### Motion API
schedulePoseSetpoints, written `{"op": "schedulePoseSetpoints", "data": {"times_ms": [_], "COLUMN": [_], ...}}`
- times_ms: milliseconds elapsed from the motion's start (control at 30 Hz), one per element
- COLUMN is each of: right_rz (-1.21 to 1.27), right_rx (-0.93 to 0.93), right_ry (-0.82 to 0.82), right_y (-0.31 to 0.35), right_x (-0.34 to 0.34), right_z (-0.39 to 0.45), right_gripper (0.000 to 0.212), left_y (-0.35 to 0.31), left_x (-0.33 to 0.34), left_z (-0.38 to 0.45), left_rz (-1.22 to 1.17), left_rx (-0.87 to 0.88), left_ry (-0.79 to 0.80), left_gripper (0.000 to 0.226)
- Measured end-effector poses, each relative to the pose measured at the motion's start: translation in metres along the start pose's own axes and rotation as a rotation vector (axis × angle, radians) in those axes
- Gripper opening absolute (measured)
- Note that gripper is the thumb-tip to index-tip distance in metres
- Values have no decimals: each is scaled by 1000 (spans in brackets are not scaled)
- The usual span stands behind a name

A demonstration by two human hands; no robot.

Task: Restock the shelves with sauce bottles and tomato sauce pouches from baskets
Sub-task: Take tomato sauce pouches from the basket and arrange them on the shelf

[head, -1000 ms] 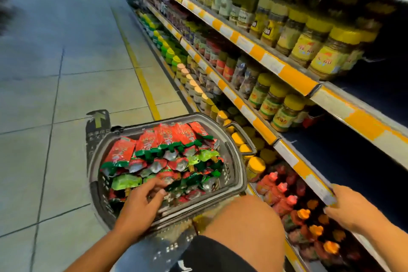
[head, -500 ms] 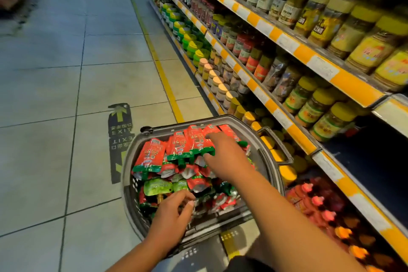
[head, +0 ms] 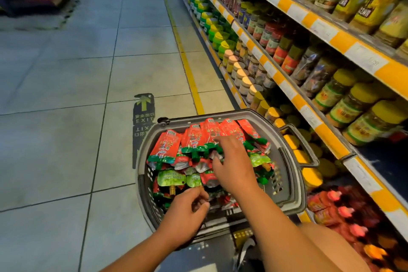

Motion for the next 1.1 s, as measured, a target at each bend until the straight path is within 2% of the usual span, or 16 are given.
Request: {"op": "schedulePoseSetpoints", "data": {"times_ms": [167, 333, 467, 533, 600, 667, 700, 800, 833, 967, 1100], "right_rz": [-94, -269, -404, -425, -451, -462, -456, -425, -415, -373, -287], "right_rx": [-88, -175, -246, -284, -312, -322, -325, -336, -341, -312, -256], "right_ry": [72, 185, 214, 184, 161, 161, 162, 154, 137, 81, 85], "right_y": [18, 17, 10, 16, 25, 29, 30, 34, 36, 38, 40], "right_x": [23, 53, 71, 73, 76, 80, 80, 74, 71, 63, 54], "right_z": [-2, -10, -14, -14, -15, -17, -18, -22, -23, -21, -17], "right_gripper": [54, 77, 81, 78, 78, 78, 76, 61, 54, 38, 29], "left_y": [-4, -8, -18, -31, -39, -33, -24, 23, 34, 42, 40], "left_x": [19, 44, 33, 7, -36, -77, -93, -114, -115, -112, -106], "left_z": [-10, -34, -46, -47, -46, -43, -41, -39, -39, -37, -37], "left_rz": [-112, -163, -172, -75, 113, 330, 417, 579, 606, 697, 715], "left_rx": [-83, -122, -114, 14, 159, 239, 226, 30, 2, 98, 92], "left_ry": [-55, -92, -101, -134, -233, -306, -289, -87, -47, -38, -81], "left_gripper": [4, 5, 22, 22, 23, 33, 43, 83, 88, 76, 69]}}
Point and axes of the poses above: each hand's wrist, its own z-axis towards the middle knuckle, its own x-axis out of the palm, y = z × x, the point moved 8 cm from there along z, towards the middle knuckle, and after that the axes turned 13 degrees about x, right-handed, at the moved point
